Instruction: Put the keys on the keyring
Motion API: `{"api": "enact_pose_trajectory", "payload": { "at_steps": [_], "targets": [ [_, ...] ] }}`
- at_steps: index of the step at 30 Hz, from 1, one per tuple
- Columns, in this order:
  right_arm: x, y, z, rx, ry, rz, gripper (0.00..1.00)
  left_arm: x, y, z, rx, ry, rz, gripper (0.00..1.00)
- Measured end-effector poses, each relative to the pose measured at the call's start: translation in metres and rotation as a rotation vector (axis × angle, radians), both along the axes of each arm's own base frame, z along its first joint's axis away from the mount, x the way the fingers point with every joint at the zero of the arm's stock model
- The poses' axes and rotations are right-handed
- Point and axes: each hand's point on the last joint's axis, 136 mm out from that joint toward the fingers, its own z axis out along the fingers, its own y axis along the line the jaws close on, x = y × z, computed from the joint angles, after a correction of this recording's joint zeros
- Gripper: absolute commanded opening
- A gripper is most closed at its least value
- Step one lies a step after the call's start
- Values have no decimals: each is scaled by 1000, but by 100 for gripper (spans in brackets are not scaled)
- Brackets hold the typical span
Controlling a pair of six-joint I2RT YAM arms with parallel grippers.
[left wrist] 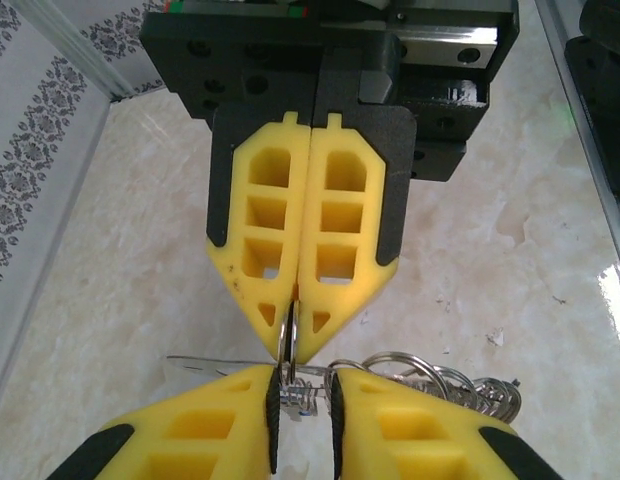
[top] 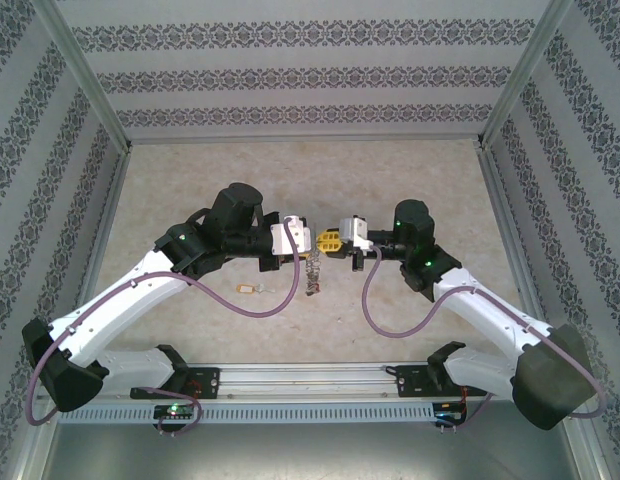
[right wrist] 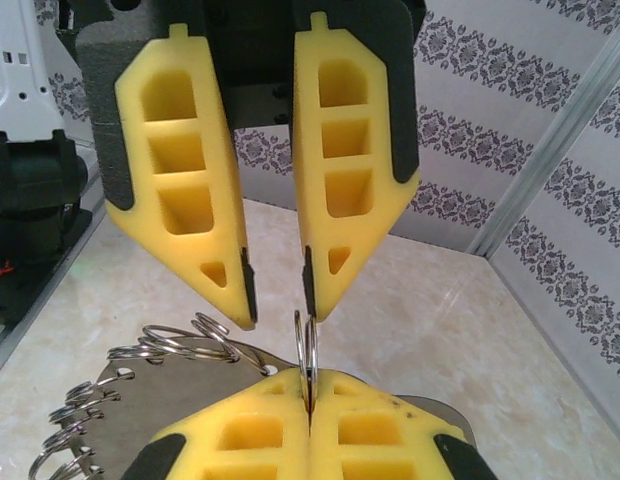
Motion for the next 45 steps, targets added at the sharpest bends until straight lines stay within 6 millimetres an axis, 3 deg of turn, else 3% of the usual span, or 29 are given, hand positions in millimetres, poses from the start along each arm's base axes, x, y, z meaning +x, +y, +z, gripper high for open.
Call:
{"api": "enact_pose_trajectory", "payload": {
  "at_steps": [4, 8, 22, 26, 28, 30, 34, 45],
  "targets": [
    [-3, 4, -4, -8, 4, 14, 0, -1, -1, 0, 1, -8, -16, 22],
    [-5, 6, -6, -14, 6, 26, 0, -2, -1, -1, 7, -17, -25, 15],
    [-6, 7, -5, -14, -7, 29, 0, 0, -2, -6, 21, -19, -34, 17],
    [-7, 7, -6, -16, -5, 30, 0, 1, -3, -9, 27, -9, -34, 0],
    [-6, 8, -7, -19, -3, 28, 0, 0, -3, -9, 35, -12, -38, 0],
    [-6, 8, -8, -21, -6, 27, 16, 0, -2, -8, 42, -3, -38, 0],
    [-1, 7, -11, -41, -25, -9, 26, 3, -2, -12, 79, 24, -26, 0],
    [11, -4, -14, -78, -45, -101, 23, 14, 7, -14, 190, 64, 33, 0]
  ]
}}
